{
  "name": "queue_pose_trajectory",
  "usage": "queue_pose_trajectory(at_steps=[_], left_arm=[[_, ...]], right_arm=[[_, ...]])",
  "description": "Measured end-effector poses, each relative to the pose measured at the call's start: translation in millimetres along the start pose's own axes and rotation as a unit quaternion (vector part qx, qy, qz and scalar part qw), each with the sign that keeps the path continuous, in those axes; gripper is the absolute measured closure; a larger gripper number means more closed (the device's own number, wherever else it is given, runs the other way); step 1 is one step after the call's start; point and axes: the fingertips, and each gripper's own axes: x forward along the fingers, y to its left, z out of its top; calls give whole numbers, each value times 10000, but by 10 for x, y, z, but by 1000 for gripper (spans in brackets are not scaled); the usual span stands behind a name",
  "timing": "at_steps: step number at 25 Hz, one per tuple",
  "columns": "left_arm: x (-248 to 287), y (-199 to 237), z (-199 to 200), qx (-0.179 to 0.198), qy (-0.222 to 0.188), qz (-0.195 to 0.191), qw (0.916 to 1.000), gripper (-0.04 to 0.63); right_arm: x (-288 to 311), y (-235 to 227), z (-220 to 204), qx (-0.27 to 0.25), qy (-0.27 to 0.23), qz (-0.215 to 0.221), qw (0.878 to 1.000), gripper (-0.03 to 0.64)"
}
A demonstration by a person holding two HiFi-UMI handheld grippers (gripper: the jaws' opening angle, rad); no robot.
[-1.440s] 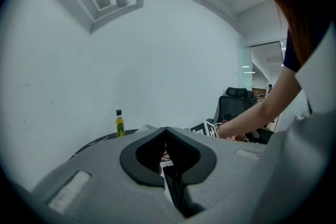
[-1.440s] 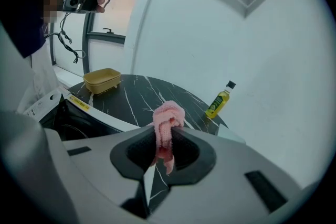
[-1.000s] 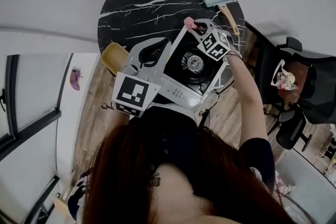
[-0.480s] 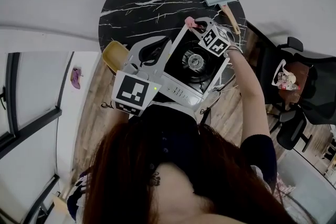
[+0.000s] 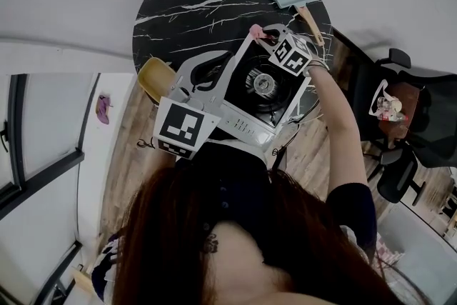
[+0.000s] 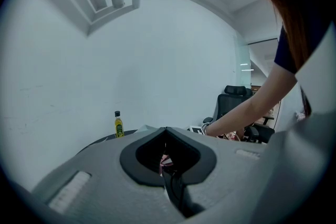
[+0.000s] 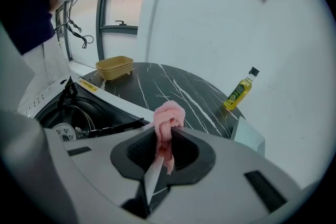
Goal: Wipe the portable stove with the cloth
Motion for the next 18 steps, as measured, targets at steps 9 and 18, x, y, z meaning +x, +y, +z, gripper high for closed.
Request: queue_pose_trajectory(at_steps=[9,18], left_arm=[[1,-77,25,50,-22,-78,10000,583],[3,-117,30,117,-20,-114,9999,584]], right_arm=[[-44,27,-47,-9,78,40,10000,555],[-74,52,-93,-52,163,64,9998,555]])
